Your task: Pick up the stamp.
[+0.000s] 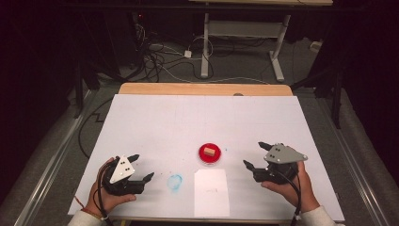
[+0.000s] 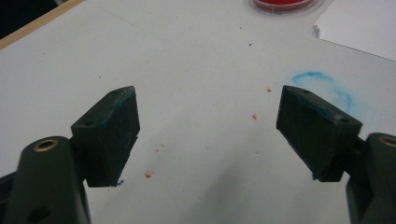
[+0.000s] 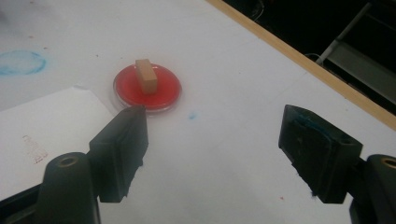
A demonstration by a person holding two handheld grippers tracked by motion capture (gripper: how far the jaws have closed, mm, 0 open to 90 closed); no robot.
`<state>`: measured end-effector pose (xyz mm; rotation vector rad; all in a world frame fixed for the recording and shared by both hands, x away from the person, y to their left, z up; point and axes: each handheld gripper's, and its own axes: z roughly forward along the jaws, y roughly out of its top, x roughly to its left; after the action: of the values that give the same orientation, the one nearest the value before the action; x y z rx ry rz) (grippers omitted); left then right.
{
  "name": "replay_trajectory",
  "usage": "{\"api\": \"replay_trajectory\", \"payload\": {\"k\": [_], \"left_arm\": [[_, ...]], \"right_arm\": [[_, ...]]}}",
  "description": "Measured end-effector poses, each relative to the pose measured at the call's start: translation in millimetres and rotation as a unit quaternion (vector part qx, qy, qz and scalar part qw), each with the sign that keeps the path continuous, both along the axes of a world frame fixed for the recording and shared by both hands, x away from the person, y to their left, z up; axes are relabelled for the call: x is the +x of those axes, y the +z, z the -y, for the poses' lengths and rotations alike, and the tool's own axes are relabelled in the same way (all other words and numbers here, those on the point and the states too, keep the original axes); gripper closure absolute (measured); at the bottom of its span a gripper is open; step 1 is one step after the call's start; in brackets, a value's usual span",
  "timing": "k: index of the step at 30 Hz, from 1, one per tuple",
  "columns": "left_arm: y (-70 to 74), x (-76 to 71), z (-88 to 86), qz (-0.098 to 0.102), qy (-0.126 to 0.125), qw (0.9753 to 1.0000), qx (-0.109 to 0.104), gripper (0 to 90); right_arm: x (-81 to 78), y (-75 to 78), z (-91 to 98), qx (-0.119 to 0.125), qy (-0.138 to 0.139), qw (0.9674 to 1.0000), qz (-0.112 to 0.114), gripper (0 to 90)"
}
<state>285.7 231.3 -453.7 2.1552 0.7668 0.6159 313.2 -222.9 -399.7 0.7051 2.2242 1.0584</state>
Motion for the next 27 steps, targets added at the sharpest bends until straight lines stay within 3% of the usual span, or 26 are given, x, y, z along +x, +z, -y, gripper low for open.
{"api": "replay_trajectory", "payload": {"k": [6,17,22,27], "left_arm": [[-0.5,-0.4,0.5,-0.001,-0.003,1.0,0.004,20.8],[-1.7,0.3,1.5,-0.004,-0.005,0.9999,0.008,20.8],[-2.2,0.4,2.1,-0.005,-0.007,0.9999,0.011,20.8],[-2.7,0.5,2.0,-0.006,-0.008,0.9999,0.012,20.8]], "right_arm": [[11.9,4.8,-11.9,-0.005,0.027,0.9992,-0.028,23.4],[36.7,17.5,-40.2,-0.025,0.042,0.9983,-0.033,21.7],[49.9,20.8,-58.0,-0.047,0.056,0.9959,-0.053,23.3],[60.8,19.0,-79.4,-0.075,0.085,0.9901,-0.083,25.5]]}}
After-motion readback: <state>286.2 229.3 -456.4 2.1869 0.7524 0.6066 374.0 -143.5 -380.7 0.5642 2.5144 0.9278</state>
